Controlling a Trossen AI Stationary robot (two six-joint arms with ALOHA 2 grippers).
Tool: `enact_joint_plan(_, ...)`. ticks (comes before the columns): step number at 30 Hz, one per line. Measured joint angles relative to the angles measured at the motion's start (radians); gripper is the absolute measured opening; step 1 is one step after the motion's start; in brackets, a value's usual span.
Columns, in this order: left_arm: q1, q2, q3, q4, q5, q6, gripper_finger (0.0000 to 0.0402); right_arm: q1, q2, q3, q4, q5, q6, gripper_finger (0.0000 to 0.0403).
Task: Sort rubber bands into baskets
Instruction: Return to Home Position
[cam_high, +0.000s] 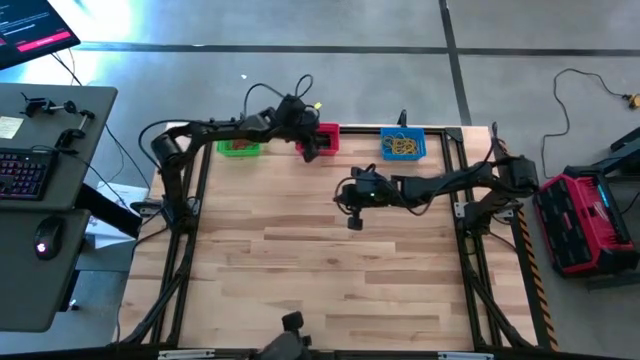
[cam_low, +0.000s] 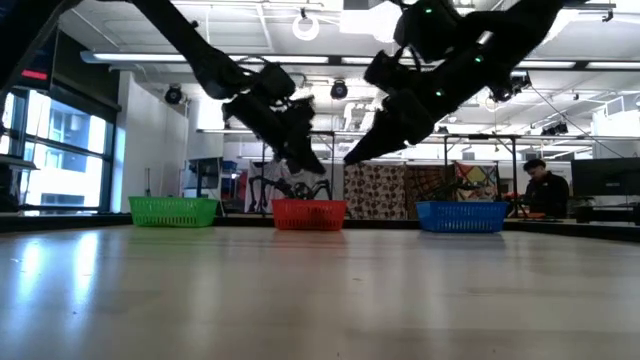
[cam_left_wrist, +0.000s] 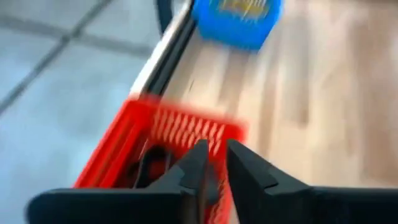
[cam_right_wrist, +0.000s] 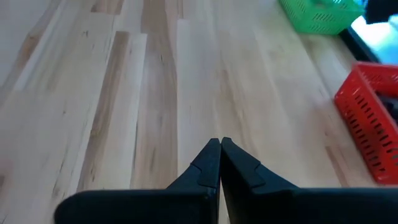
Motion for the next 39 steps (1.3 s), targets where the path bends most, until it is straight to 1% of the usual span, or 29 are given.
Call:
enact_joint_plan(2, -0.007, -0.042, -0.071, 0.111, 0.03, -0.017, 0.003, -0.004, -0.028, -0.047, 0.065, -0.006, -0.004, 0.0)
enact_joint_plan(5, -0.025, -0.119, -0.185, 0.243, 0.036, -0.036, 0.0006, -0.022, -0.074, -0.134, 0.181, -0.041, -0.007, 0.0)
enact_joint_plan(9, -0.059, -0.244, -0.328, 0.421, 0.032, -0.047, 0.0005, -0.053, -0.12, -0.242, 0.341, -0.068, -0.024, 0.0)
enact_joint_plan(12, -0.087, -0.329, -0.424, 0.509, 0.017, -0.058, 0.0004, -0.076, -0.145, -0.299, 0.408, -0.068, -0.026, 0.0)
enact_joint_plan(17, -0.118, -0.459, -0.561, 0.59, 0.012, -0.067, 0.0001, -0.094, -0.184, -0.363, 0.477, -0.067, -0.026, 0.0)
enact_joint_plan(21, -0.145, -0.543, -0.657, 0.639, 0.013, -0.072, 0.0, -0.094, -0.222, -0.401, 0.481, -0.067, -0.022, 0.0)
enact_joint_plan(23, -0.156, -0.583, -0.695, 0.657, 0.006, -0.072, 0.0, -0.094, -0.244, -0.419, 0.488, -0.049, -0.014, 0.0)
enact_joint_plan(26, -0.172, -0.633, -0.75, 0.673, -0.042, -0.072, 0.0, -0.092, -0.277, -0.439, 0.492, -0.002, 0.001, 0.0)
enact_joint_plan(29, -0.186, -0.677, -0.807, 0.719, -0.068, -0.082, 0.0, -0.091, -0.305, -0.457, 0.492, 0.023, 0.001, 0.0)
enact_joint_plan(35, -0.213, -0.739, -0.914, 0.795, -0.068, -0.117, 0.0, -0.09, -0.356, -0.525, 0.547, 0.021, 0.005, 0.0)
enact_joint_plan(39, -0.229, -0.782, -0.953, 0.804, -0.069, -0.118, 0.0, -0.088, -0.413, -0.601, 0.605, 0.021, 0.05, 0.0)
